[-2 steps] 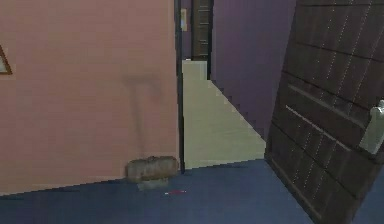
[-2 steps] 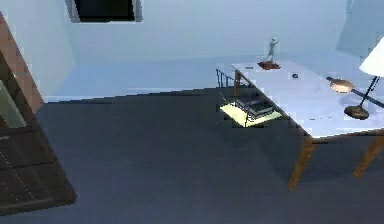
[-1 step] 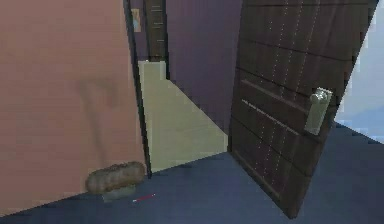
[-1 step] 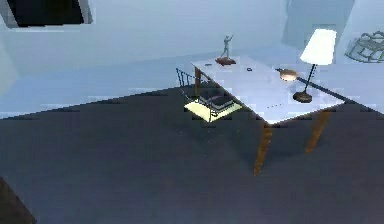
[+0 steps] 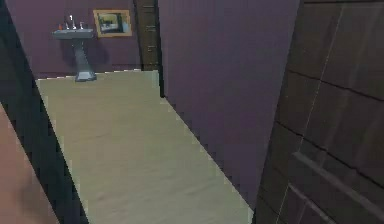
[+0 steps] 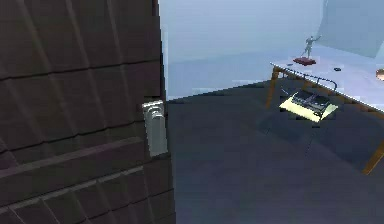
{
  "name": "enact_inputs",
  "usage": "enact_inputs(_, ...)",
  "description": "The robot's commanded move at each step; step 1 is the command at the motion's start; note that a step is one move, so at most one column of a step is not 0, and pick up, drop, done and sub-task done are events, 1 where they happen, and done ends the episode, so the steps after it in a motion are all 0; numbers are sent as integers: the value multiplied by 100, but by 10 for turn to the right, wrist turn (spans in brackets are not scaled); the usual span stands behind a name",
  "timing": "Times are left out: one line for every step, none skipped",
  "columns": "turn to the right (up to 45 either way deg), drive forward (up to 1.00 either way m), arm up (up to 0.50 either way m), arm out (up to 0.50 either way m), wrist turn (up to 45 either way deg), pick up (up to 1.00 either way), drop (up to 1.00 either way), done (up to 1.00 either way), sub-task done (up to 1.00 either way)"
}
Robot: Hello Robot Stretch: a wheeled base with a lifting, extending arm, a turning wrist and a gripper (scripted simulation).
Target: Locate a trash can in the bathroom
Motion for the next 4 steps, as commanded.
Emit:
enact_inputs(0, 45, 0, 0, 0, 0, 0, 0, 0)
enact_inputs(-150, 0, 0, 0, 0, 0, 0, 0, 0)
enact_inputs(0, 100, 0, 0, 0, 0, 0, 0, 0)
enact_inputs(-30, 0, 0, 0, 0, 0, 0, 0, 0)
